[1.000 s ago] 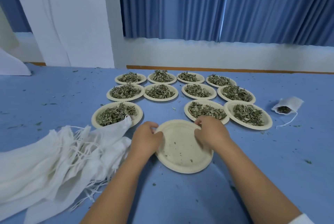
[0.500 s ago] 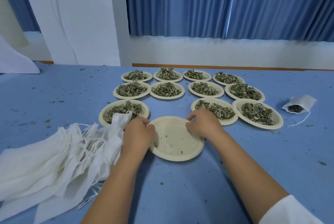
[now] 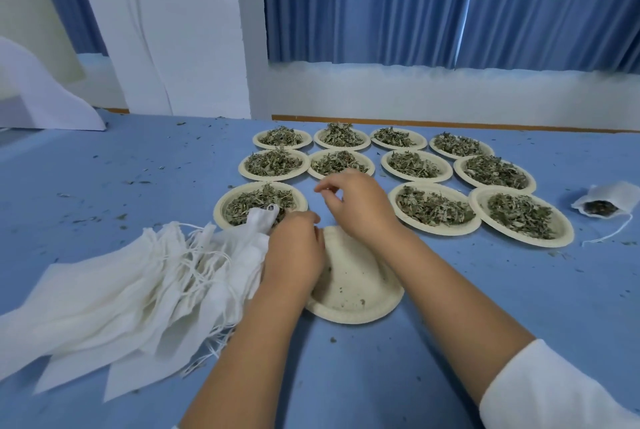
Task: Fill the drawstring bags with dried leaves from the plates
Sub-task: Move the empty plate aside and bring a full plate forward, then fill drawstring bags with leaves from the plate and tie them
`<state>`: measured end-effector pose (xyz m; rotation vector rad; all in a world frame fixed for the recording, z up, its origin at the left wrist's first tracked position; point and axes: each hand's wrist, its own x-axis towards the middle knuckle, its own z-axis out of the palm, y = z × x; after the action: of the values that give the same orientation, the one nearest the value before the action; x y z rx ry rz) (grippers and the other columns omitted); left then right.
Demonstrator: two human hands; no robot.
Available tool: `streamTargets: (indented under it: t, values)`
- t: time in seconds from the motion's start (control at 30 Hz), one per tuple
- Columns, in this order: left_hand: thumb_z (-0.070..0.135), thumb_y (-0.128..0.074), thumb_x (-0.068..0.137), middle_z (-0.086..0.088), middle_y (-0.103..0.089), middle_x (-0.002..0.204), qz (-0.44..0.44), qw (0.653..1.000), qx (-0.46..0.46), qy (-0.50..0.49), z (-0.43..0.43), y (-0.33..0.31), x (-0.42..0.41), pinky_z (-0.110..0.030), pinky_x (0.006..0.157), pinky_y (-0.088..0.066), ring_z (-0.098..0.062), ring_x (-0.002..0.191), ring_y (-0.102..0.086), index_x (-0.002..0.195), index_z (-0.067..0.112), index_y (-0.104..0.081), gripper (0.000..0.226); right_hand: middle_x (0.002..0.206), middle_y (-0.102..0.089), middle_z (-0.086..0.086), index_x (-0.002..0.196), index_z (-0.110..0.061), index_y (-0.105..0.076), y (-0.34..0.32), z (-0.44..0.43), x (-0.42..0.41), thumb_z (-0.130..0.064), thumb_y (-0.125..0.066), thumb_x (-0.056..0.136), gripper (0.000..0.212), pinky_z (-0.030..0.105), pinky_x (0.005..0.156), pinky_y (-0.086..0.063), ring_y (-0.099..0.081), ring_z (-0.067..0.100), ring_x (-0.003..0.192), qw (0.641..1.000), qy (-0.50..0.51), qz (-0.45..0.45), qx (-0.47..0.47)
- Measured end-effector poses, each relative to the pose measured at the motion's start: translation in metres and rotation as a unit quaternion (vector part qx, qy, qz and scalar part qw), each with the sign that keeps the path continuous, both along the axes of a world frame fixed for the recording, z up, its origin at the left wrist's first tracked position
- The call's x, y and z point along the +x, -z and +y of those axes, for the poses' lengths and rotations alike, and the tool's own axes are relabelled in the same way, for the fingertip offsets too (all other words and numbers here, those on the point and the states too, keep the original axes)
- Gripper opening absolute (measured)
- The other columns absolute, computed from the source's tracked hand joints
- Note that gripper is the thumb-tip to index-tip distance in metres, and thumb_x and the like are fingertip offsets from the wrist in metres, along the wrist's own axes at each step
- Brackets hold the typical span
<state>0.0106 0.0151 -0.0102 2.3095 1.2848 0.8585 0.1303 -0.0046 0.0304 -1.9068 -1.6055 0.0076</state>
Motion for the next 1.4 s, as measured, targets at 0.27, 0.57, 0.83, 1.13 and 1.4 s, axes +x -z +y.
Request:
streamTargets:
  t: [0.27, 0.57, 0.83, 1.13, 1.4]
  values:
    - [0.01, -0.046, 0.1, -0.014, -0.058, 0.13, 0.056, 0.993, -0.085, -0.053, 0.004, 0.002, 0.002, -0.03, 0.089, -0.041, -0.027, 0.117, -0.057, 0.133, 0.004, -0.053, 0.034, 0.089, -0.067, 0.003, 0.114, -0.024, -0.071, -0.017, 0.045, -0.036, -0.021, -0.077, 0.081, 0.033, 0.027, 0.069, -0.044, -0.057, 0.012, 0.076, 0.962, -0.228, 0.009, -0.15]
    - [0.001, -0.043, 0.093, -0.014, -0.065, 0.114, 0.058, 0.996, -0.054, -0.027, 0.001, 0.004, -0.002, -0.032, 0.076, -0.042, -0.03, 0.103, -0.062, 0.117, 0.007, -0.063, 0.032, 0.077, -0.062, -0.002, 0.094, -0.018, -0.072, -0.006, 0.032, -0.021, -0.015, -0.071, 0.087, 0.008, 0.023, 0.066, -0.044, -0.051, 0.007, 0.068, 0.968, -0.197, 0.157, 0.008]
    - [-0.004, -0.049, 0.085, -0.013, -0.066, 0.114, 0.063, 0.997, -0.028, -0.022, 0.005, 0.005, -0.009, -0.037, 0.085, -0.046, -0.031, 0.107, -0.061, 0.112, 0.008, -0.067, 0.034, 0.079, -0.074, -0.009, 0.093, -0.016, -0.068, -0.003, -0.026, 0.03, -0.008, -0.059, 0.095, 0.012, 0.008, 0.054, -0.041, -0.061, -0.004, 0.067, 0.929, -0.117, 0.331, 0.114]
    - [-0.014, -0.041, 0.081, -0.007, -0.061, 0.085, 0.029, 0.999, -0.001, -0.027, 0.003, 0.0, -0.002, -0.029, 0.062, -0.036, -0.027, 0.078, -0.055, 0.089, 0.009, -0.065, 0.034, 0.066, -0.066, -0.008, 0.074, -0.023, -0.075, 0.024, -0.071, 0.087, -0.014, -0.06, 0.084, 0.02, 0.021, 0.044, -0.038, -0.059, 0.009, 0.057, 0.879, 0.048, 0.47, 0.054]
    - [0.013, -0.053, 0.099, -0.005, -0.069, 0.119, -0.14, 0.989, -0.05, 0.022, -0.016, -0.013, 0.029, -0.022, 0.09, -0.041, -0.018, 0.107, -0.063, 0.125, 0.01, -0.065, 0.03, 0.061, -0.05, -0.005, 0.101, -0.024, -0.072, 0.035, -0.089, 0.109, -0.006, -0.05, 0.08, 0.036, 0.02, 0.045, -0.037, -0.042, 0.01, 0.054, 0.901, 0.066, 0.428, -0.015]
